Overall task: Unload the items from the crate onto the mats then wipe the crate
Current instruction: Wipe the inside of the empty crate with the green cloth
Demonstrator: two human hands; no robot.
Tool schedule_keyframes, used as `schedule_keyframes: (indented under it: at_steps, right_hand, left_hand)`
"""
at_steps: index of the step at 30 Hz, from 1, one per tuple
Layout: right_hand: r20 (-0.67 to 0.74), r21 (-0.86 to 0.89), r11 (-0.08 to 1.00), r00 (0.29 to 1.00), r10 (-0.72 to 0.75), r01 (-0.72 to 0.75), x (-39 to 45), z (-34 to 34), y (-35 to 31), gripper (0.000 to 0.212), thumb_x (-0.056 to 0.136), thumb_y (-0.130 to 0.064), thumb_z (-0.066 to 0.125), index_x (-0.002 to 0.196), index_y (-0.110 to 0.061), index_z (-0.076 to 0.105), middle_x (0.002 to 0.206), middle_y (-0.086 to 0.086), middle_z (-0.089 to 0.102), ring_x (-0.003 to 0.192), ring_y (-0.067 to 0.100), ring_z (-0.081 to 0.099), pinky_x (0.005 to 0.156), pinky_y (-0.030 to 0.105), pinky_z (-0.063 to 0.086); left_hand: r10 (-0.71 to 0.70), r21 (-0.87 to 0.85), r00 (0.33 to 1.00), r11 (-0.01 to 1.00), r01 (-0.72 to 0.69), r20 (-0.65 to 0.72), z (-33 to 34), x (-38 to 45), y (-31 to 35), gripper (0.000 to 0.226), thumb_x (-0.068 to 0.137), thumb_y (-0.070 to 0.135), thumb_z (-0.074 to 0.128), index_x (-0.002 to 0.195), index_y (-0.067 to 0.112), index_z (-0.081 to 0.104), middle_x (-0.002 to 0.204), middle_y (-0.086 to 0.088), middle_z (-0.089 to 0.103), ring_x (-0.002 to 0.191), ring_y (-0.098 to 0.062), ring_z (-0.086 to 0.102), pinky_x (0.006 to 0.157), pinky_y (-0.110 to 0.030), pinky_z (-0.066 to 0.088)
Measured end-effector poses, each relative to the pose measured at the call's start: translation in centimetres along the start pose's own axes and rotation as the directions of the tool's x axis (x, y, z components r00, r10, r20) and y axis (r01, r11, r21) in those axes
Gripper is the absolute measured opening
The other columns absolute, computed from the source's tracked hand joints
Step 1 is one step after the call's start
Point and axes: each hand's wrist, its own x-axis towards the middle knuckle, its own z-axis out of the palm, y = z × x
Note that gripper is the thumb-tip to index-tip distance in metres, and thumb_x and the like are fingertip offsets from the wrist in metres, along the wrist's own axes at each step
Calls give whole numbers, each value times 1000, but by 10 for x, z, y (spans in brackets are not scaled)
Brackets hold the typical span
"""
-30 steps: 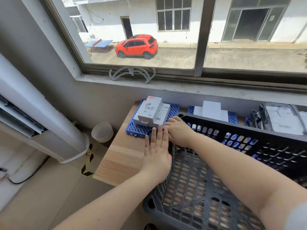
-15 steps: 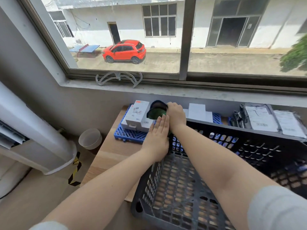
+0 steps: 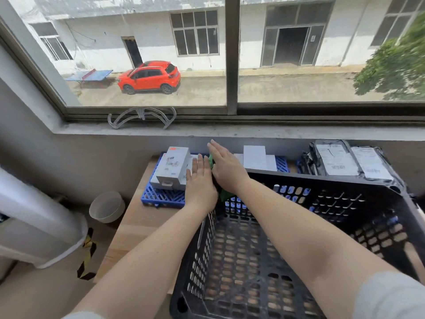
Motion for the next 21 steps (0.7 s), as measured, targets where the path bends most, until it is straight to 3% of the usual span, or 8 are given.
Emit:
schedule_keyframes:
  at_steps: [3, 8, 11, 17, 21]
  right_hand:
    - [31, -209, 977, 999, -36, 42, 1, 8, 1, 36, 104, -31, 32, 128, -14, 54, 129, 7, 58, 116, 29, 53, 89, 39, 40]
    - [-83, -392, 920, 996, -34, -2, -5, 13, 15, 32, 101, -32, 35, 100, -9, 57, 95, 10, 64, 84, 32, 58, 65, 39, 39]
    - [-137, -457, 889, 989, -57, -12, -22, 5, 40, 33, 94, -31, 33, 79, -12, 56, 68, 6, 58, 57, 28, 51, 50, 33, 34]
    - [-271, -510, 857, 958, -89, -65, -90, -36, 136, 34, 94, -29, 34, 75, -10, 56, 65, 8, 54, 57, 30, 50, 52, 37, 39]
    - [-340, -483, 839, 936, 86, -252, -146, -77, 187, 41, 92, -31, 29, 79, -8, 61, 70, 9, 60, 67, 32, 55, 66, 40, 44]
  left_hand:
    - [-59, -31, 998, 998, 60, 14, 2, 0, -2, 69, 99, 11, 30, 154, 5, -12, 163, -12, -16, 150, -25, -17, 122, -41, -5]
    - [-45, -40, 998, 998, 47, 51, 2, 2, -5, 67, 100, 10, 28, 156, 8, -10, 164, -8, -15, 150, -23, -16, 123, -43, -3]
    - [-21, -39, 998, 999, 23, 59, 2, 3, -7, 67, 100, 8, 28, 157, 12, -7, 164, -6, -15, 150, -24, -16, 123, -45, 0]
    - [39, 78, 994, 996, -47, 98, -1, 1, -7, 77, 93, 0, 31, 157, 20, -7, 163, 2, -18, 149, -24, -20, 118, -56, -7]
    - [57, 180, 993, 981, -76, 105, 0, 0, -6, 75, 94, 4, 30, 157, 18, -7, 164, 1, -14, 149, -25, -20, 115, -56, -15]
